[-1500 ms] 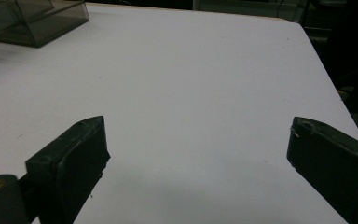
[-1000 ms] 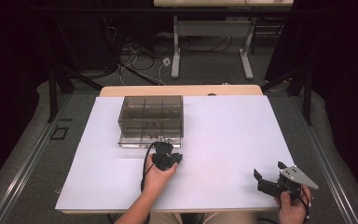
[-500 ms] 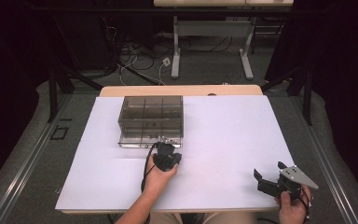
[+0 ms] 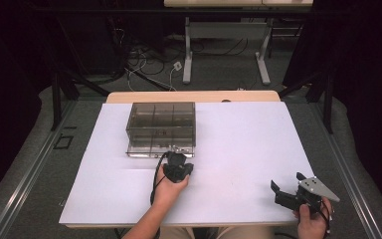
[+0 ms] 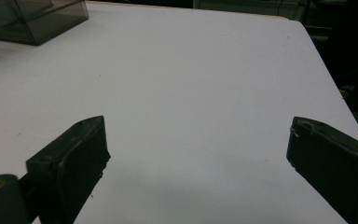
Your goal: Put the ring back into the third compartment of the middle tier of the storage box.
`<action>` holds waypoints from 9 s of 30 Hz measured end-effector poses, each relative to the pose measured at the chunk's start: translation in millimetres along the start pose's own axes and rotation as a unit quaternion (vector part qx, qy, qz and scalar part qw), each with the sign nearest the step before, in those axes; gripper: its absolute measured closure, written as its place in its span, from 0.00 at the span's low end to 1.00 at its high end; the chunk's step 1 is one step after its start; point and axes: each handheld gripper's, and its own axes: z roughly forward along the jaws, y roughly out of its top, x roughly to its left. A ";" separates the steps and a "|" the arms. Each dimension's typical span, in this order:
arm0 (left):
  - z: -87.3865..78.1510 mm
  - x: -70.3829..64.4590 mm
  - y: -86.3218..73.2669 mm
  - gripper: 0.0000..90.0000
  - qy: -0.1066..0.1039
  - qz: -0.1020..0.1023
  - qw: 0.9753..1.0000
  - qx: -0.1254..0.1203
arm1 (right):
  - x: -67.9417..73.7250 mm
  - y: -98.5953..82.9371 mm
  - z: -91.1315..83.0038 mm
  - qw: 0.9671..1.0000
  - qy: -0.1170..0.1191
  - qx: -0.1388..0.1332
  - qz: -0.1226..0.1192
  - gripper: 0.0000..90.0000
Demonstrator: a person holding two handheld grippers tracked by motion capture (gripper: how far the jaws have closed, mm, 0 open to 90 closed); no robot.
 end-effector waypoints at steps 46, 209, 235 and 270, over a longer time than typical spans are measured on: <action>-22.3 -1.0 -3.7 0.97 -0.023 0.005 0.999 -0.037 | -0.8 0.0 0.1 1.000 0.001 -0.003 0.001 0.06; -35.5 22.6 49.2 0.97 0.005 -0.030 0.994 -0.101 | -4.3 -1.8 -0.1 1.000 -0.007 0.002 0.009 0.06; -48.6 29.7 40.2 0.74 -0.002 -0.042 0.992 -0.119 | -3.7 -1.9 0.6 1.000 -0.008 -0.003 0.010 0.06; -90.9 34.2 11.8 0.29 -0.038 0.027 0.984 -0.174 | -2.2 -1.3 0.9 1.000 -0.011 -0.004 0.009 0.06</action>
